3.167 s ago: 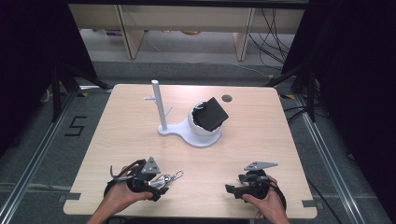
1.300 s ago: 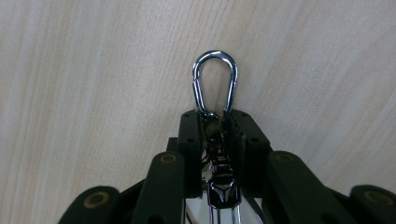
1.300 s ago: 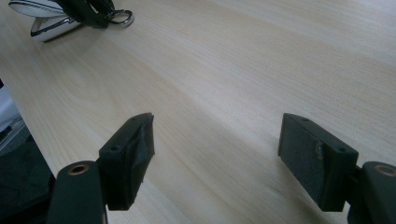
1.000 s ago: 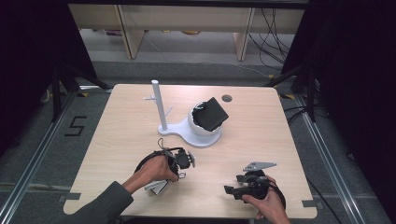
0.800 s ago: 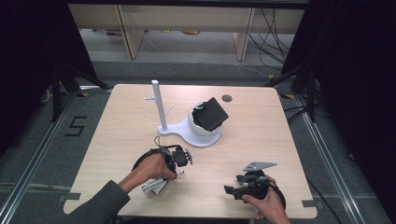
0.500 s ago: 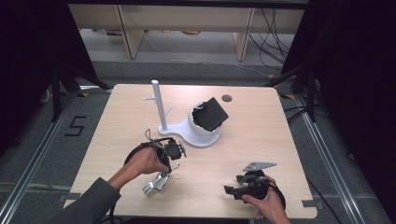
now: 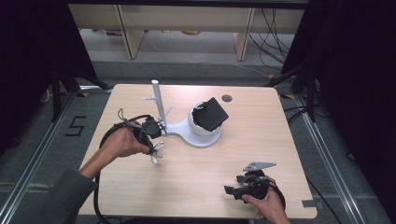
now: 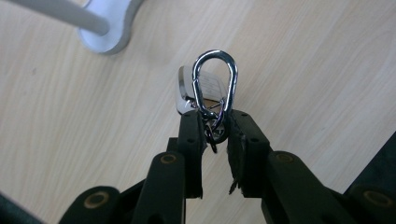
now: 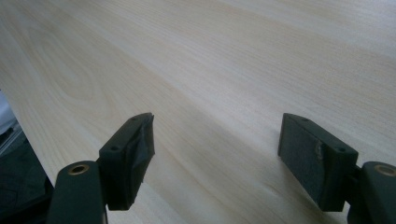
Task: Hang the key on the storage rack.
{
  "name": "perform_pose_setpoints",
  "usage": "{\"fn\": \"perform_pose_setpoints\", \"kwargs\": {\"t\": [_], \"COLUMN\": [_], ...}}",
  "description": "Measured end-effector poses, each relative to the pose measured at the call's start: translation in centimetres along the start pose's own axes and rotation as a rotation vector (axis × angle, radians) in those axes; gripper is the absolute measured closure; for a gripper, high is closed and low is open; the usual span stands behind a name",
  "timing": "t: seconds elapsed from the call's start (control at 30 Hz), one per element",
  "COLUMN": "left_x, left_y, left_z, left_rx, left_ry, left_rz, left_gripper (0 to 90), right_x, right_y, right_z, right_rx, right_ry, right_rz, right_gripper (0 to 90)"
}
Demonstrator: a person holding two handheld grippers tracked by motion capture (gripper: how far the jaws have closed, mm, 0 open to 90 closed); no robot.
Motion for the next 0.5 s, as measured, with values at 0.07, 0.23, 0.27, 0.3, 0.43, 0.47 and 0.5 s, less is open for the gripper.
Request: {"fn": "perform_pose_setpoints", "kwargs": {"t": [0.07, 0.23, 0.27, 0.3, 0.43, 0.47, 0.5], "left_x": [0.7, 2.1, 2.4, 2.6, 3.4, 3.6, 3.8], "left_y": [0.7, 2.1, 2.3, 2.6, 3.4, 3.7, 4.1], "left_z": [0.3, 0.8, 0.9, 0.9, 0.9, 0.9, 0.8], "left_rx": [0.014, 0.045, 0.045, 0.052, 0.081, 0.086, 0.095], "left_ry": [0.006, 0.005, 0.008, 0.001, -0.016, -0.022, -0.023], "left_rz": [-0.008, -0.026, -0.018, -0.025, -0.014, -0.019, -0.025], "left_gripper": [75.1, 75.1, 75.1, 75.1, 75.1, 75.1, 75.1], "right_x": [0.0, 0.1, 0.0, 0.0, 0.0, 0.0, 0.0], "right_y": [0.0, 0.0, 0.1, 0.0, 0.1, 0.1, 0.0], "right_z": [0.0, 0.1, 0.1, 0.0, 0.1, 0.1, 0.0], "right_rx": [-0.001, -0.007, -0.02, -0.009, -0.019, -0.019, -0.008], "right_ry": [0.001, 0.018, 0.013, 0.002, 0.007, 0.007, 0.003], "right_rz": [-0.001, -0.002, -0.003, 0.0, -0.001, -0.001, -0.003], "right_gripper": [27.8, 27.8, 27.8, 27.7, 27.7, 27.7, 27.7]}}
Point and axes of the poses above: each handheld gripper's, and its own axes: x roughly backward along the jaws, z roughly out of its underside, y roughly to its left, the point moved 9 cm from there along -x, roughly forward along the jaws, and after that the axes turned 7 degrees about -x, right-handed, at the moved point
